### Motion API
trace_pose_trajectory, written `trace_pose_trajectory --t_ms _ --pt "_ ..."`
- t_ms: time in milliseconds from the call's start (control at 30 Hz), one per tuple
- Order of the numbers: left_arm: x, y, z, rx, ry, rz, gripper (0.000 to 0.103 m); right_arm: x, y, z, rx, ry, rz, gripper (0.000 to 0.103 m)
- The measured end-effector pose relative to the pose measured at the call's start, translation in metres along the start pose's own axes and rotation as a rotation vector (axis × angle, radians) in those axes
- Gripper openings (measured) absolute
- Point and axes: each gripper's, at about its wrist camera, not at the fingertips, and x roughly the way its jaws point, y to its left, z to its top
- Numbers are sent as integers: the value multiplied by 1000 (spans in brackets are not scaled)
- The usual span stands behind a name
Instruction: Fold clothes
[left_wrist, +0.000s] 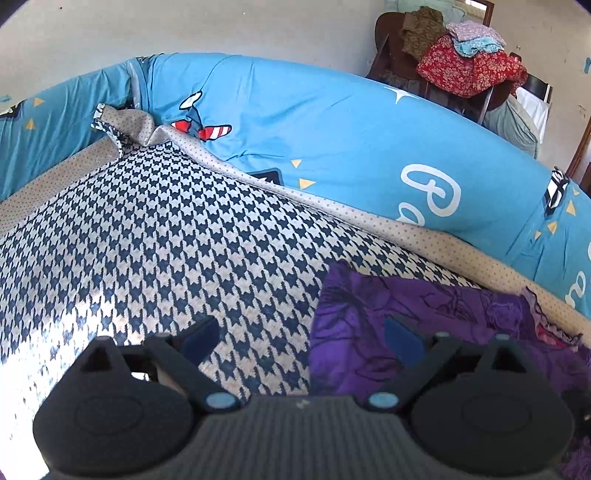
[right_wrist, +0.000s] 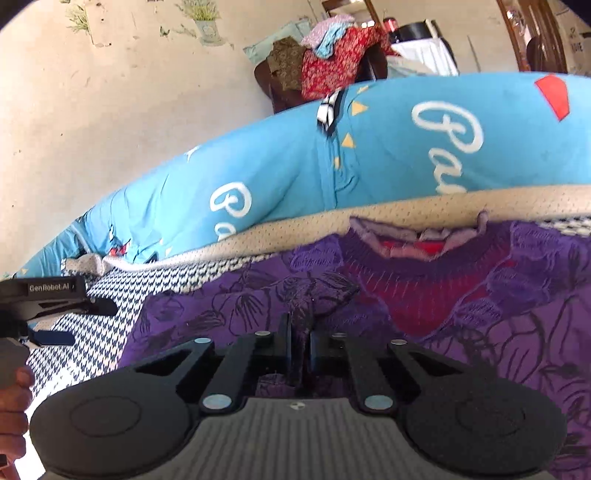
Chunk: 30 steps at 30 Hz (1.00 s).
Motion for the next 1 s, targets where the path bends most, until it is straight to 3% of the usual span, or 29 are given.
trace_pose_trajectory --t_ms 233,333,433,533,633,1000 --pt "0 -18 -10 69 1 -25 98 -51 -30 36 17 -152 -155 9" --pt "3 -30 -18 115 11 -20 98 -55 -57 32 39 -104 -256 10" --pt "8 -40 -25 155 24 -19 98 -48 -78 21 65 -15 -339 16" --pt "12 -51 -32 196 37 -19 99 -53 -90 16 109 14 -345 20" --pt "17 -58 -38 218 57 -11 99 -59 -91 16 82 -5 -359 31" --pt "25 -73 -50 280 72 2 100 -65 -104 12 74 19 -379 34"
